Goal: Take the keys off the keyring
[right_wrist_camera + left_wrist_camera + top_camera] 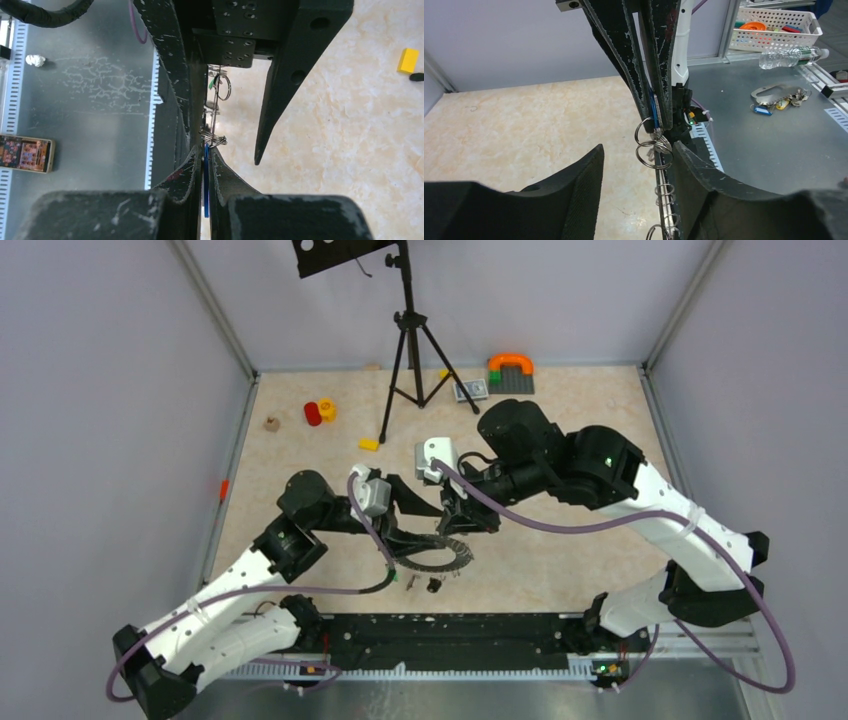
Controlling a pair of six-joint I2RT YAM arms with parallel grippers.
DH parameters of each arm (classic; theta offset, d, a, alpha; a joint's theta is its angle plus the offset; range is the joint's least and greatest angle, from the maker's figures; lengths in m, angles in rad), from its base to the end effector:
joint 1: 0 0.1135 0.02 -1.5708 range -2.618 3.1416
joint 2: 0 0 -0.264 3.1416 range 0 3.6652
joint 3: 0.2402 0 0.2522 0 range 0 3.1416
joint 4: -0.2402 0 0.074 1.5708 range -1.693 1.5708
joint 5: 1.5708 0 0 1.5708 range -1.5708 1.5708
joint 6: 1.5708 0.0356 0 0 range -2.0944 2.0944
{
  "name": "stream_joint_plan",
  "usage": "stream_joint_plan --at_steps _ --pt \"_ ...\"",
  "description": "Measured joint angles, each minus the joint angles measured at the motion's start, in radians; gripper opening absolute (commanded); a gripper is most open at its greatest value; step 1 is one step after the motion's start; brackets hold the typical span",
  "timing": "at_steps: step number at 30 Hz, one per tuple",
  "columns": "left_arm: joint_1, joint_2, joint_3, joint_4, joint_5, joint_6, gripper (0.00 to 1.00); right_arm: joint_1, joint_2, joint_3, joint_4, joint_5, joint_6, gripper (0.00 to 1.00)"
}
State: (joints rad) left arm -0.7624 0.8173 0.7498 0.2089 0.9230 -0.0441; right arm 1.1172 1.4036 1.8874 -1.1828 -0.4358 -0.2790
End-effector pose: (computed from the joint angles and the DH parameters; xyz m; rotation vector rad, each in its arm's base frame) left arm 0.1123 -0.1465 0.3628 1.2562 1.0393 -1.2868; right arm 0.0944 0.2280 0.4725 -1.6984 1.6466 0.9219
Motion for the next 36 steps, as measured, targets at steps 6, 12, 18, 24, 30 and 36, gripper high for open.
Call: stream_joint_plan --at_steps 6,12,18,24,30,36 --pt "-0.002 0.010 0.000 0.002 0.004 -0.016 0.37 0.000 -0.002 -0.009 0.020 0.001 0.005 0.00" --pt "-0.002 0.010 0.000 0.002 0.004 -0.029 0.34 0.000 -0.002 -0.009 0.031 0.001 0.011 0.00" --pt "-0.004 0.010 0.000 0.003 0.004 -0.037 0.23 0.000 -0.012 -0.015 0.033 0.003 0.011 0.00" --pt "-0.005 0.010 0.000 0.015 0.004 -0.044 0.29 0.000 -0.029 -0.029 0.039 0.008 0.012 0.00" --pt "-0.005 0.010 0.000 0.034 0.003 -0.064 0.39 0.000 -0.042 -0.042 0.048 0.008 0.014 0.00" --pt "-0.005 0.011 -0.001 0.064 0.003 -0.085 0.42 0.000 -0.042 -0.042 0.053 0.008 0.014 0.00"
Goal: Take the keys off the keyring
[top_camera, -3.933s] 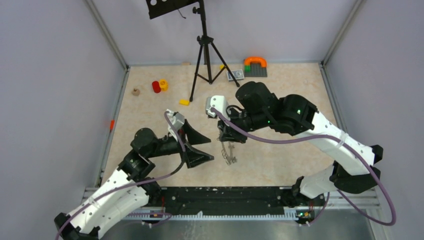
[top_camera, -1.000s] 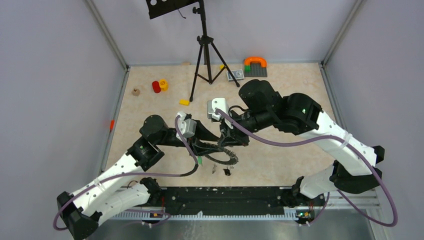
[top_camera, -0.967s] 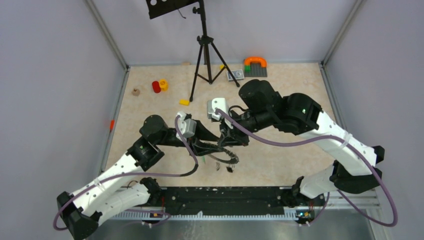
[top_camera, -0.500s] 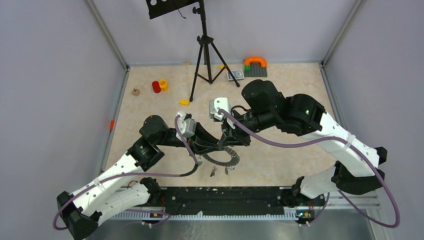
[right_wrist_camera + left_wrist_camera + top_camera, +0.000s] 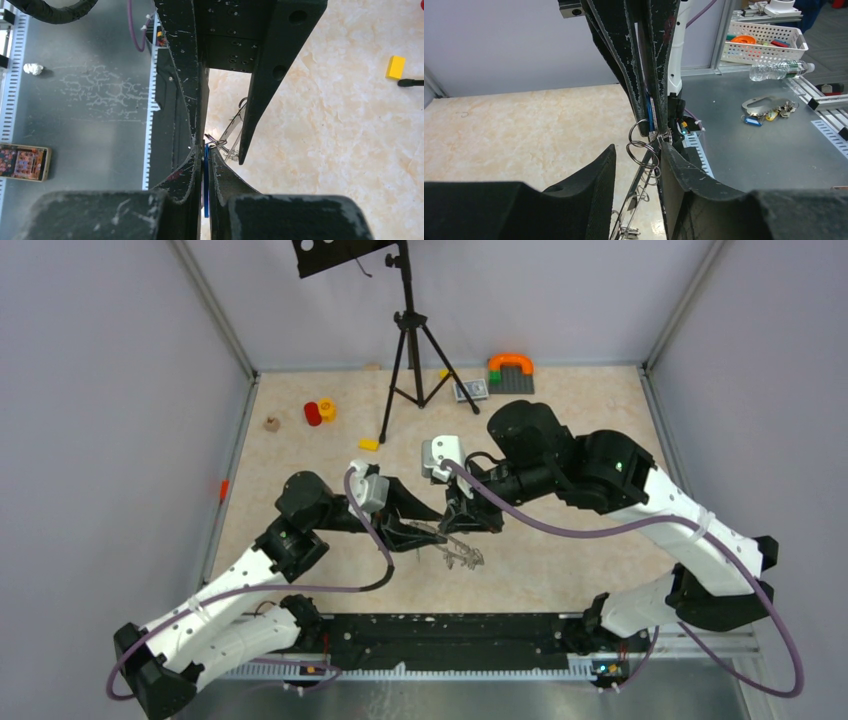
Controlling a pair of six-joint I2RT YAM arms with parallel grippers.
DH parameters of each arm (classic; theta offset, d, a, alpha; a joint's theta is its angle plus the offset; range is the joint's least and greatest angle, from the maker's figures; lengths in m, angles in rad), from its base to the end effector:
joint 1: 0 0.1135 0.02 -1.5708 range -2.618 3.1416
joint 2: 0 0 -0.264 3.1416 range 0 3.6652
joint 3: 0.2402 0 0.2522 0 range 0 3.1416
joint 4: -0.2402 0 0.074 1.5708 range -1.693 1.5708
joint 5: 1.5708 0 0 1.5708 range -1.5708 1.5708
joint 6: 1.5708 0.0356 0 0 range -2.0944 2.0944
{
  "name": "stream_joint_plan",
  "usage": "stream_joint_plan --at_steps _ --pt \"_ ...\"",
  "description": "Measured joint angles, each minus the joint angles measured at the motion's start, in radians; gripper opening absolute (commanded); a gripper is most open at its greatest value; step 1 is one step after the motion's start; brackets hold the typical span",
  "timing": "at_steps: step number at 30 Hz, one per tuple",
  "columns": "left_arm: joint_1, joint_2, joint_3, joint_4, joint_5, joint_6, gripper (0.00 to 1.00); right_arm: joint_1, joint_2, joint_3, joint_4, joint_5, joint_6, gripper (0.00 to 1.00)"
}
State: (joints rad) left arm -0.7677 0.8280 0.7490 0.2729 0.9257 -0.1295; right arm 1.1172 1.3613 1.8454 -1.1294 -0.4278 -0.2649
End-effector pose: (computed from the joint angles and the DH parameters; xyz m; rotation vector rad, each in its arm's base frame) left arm 0.1126 -0.1482 0.3668 1.2233 1.0440 -1.3432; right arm 0.0914 0.2213 0.4749 -1.6578 1.6133 0.9291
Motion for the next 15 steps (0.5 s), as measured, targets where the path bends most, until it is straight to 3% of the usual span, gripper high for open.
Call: stream_joint_plan --at_steps 8,15 --pt "0.000 0.002 -0.007 0.018 0.000 -0.007 0.49 0.000 0.000 0.000 0.009 0.000 0.004 0.00" --pt "-0.001 0.002 -0.014 0.019 0.001 -0.008 0.45 0.000 -0.010 -0.006 0.035 0.000 0.007 0.00"
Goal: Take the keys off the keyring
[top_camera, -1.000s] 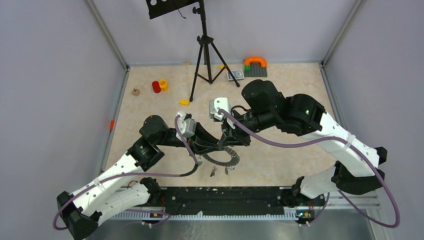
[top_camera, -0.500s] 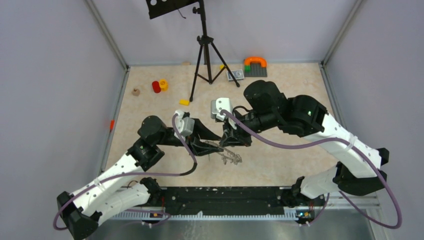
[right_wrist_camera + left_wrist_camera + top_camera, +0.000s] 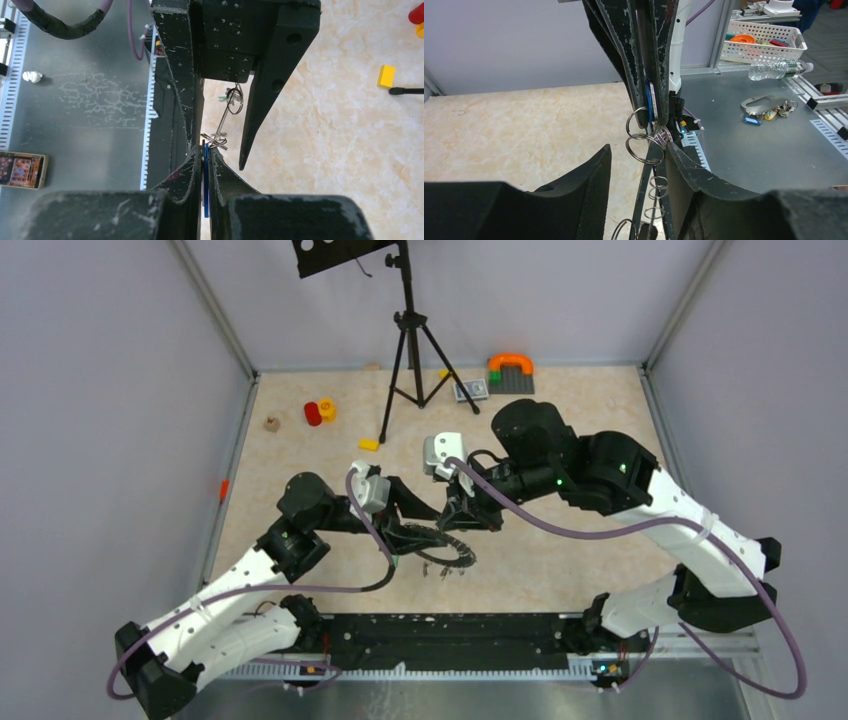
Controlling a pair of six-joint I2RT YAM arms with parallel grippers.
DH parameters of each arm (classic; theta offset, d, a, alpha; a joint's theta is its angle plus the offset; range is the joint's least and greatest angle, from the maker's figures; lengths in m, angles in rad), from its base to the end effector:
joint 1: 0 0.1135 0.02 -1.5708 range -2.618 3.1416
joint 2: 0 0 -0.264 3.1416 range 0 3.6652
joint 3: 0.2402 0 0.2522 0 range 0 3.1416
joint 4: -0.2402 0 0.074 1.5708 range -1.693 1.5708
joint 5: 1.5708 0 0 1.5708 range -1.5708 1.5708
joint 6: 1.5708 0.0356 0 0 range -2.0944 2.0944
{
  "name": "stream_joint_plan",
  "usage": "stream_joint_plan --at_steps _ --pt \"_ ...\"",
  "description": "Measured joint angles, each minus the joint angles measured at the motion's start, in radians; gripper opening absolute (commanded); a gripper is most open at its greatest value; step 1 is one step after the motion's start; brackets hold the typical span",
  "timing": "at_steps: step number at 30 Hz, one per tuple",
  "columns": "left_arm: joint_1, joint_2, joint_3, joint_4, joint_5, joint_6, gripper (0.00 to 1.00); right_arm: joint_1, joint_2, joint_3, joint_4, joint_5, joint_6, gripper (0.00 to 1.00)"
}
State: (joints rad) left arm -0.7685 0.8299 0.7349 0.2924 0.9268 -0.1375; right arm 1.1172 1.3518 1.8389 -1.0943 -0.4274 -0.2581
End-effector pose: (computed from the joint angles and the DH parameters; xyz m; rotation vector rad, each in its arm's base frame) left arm 0.1131 -0.1490 0.3635 1.2214 1.0453 -1.3496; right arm 0.0912 0.2208 0.4782 -1.6335 1.5845 0.9386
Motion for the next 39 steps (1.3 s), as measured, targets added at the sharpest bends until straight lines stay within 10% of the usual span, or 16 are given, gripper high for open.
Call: stream_joint_plan --at_steps 39 --pt "-0.009 -0.001 -0.010 0.033 -0.010 -0.021 0.00 0.000 -0.072 -0.079 0.050 0.054 0.008 0.00"
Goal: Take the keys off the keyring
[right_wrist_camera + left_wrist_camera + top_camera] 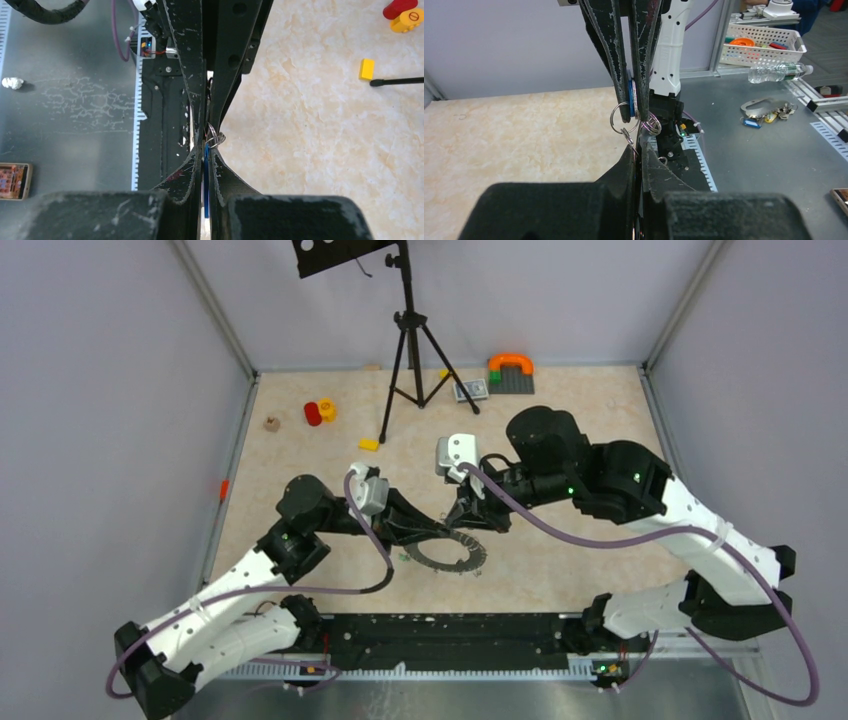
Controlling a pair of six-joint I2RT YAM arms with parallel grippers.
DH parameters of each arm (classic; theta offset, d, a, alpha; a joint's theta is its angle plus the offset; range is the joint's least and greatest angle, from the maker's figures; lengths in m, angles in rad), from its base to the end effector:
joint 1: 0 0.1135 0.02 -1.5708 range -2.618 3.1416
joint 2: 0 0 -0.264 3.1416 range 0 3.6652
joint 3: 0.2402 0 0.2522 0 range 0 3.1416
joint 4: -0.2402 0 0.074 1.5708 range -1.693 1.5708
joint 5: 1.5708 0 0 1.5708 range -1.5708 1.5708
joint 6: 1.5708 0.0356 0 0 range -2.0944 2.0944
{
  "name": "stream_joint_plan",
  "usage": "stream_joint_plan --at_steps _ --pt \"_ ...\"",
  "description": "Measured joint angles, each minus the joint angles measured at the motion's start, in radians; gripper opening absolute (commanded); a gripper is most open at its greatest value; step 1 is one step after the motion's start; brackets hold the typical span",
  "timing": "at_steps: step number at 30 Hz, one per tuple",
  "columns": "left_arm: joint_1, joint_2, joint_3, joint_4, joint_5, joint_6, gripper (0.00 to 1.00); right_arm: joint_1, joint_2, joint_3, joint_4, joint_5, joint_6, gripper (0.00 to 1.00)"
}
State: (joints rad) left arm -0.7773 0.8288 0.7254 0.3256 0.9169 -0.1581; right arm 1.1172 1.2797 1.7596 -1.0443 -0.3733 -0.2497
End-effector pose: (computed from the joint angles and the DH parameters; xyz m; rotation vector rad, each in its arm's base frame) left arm 0.1119 -0.1497 0.3636 1.2085 1.0346 -1.3598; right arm 0.0866 0.2074 0.4754 -1.5789 1.5738 0.8930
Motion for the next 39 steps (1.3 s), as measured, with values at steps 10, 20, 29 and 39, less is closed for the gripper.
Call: stream_joint_plan --at_steps 10,20,29,39 --pt "-0.005 -0.057 0.070 -0.240 -0.044 0.179 0.00 0.000 -0.055 -0.097 0.051 0.018 0.033 0.00" --pt "-0.017 -0.104 0.220 -0.576 -0.210 0.499 0.00 0.000 -0.082 -0.198 0.240 0.029 0.056 0.00" --pt "-0.025 -0.190 0.225 -0.680 -0.298 0.884 0.00 0.002 -0.084 -0.257 0.393 0.011 0.022 0.00" --pt "-0.025 -0.224 0.204 -0.739 -0.414 1.302 0.00 0.006 -0.084 -0.333 0.523 0.014 -0.111 0.00"
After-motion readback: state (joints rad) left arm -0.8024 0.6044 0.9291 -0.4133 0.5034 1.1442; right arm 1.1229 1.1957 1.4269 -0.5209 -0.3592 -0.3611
